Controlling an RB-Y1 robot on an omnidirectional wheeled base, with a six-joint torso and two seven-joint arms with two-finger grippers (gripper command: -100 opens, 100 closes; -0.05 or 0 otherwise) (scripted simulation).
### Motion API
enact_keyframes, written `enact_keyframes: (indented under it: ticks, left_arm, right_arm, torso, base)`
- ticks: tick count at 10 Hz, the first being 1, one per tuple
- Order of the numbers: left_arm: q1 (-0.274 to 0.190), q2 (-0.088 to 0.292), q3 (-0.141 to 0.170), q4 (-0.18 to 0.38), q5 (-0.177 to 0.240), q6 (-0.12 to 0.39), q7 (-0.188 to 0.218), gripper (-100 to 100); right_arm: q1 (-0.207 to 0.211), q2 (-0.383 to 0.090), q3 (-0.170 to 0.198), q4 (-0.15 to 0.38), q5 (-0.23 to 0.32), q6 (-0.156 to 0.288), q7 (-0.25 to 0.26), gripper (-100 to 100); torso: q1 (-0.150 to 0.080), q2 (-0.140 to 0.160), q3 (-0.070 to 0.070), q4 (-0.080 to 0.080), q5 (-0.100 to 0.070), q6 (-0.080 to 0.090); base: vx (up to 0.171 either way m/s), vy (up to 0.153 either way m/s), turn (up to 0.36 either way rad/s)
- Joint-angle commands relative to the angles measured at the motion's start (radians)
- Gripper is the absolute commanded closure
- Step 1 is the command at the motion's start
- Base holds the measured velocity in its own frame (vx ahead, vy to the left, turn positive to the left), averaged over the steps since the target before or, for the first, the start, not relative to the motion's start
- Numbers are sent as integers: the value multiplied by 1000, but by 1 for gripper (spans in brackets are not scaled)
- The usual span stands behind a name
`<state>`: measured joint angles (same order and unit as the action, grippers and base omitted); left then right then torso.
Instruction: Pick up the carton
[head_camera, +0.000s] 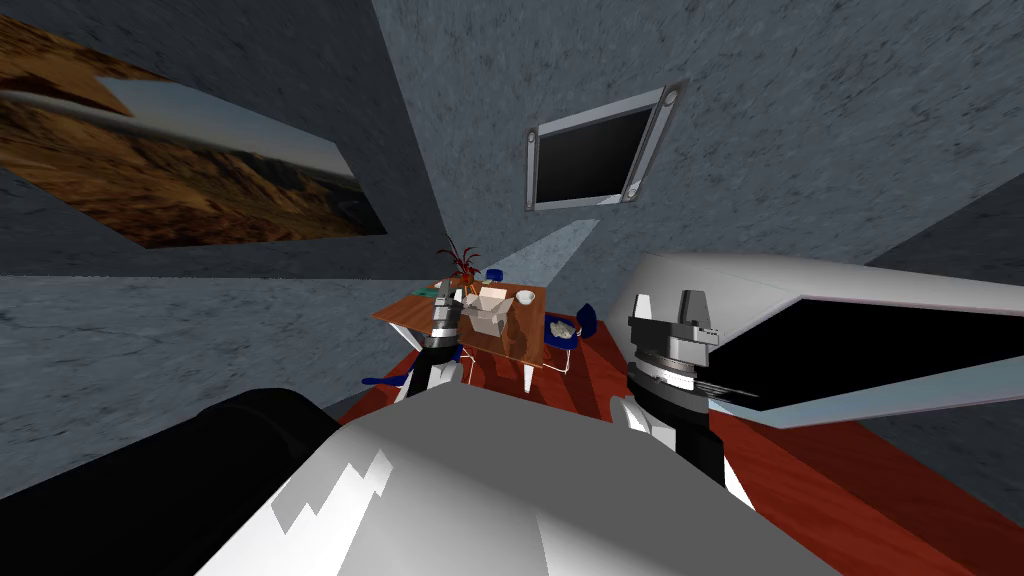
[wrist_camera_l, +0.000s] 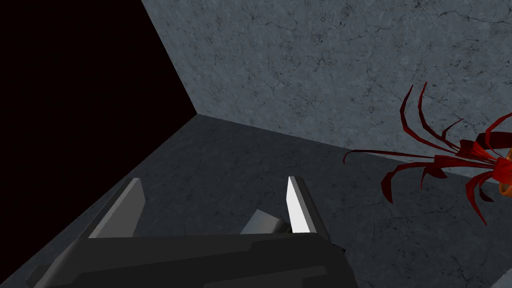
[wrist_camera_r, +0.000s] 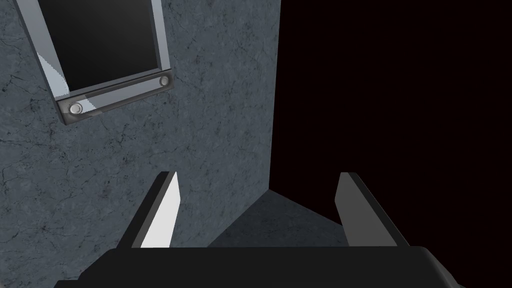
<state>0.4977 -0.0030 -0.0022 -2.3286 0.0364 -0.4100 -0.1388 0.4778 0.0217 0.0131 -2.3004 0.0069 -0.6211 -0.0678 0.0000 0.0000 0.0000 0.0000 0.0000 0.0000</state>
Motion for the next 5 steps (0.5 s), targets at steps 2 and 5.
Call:
enact_keyframes:
  ticks: [2, 5]
  left_arm:
    - [-5, 53, 0, -2, 0, 32, 0, -100]
    - [-17, 111, 1, -6, 1, 109, -1, -100]
  right_arm:
    - [0, 0, 0, 0, 0, 0, 0, 0]
    - [0, 0, 0, 0, 0, 0, 0, 0]
  torso:
    - [1, 0, 0, 0, 0, 0]
    - [3, 1, 0, 0, 1, 0]
  base:
    - [-5, 12, -22]
    - [-13, 42, -37]
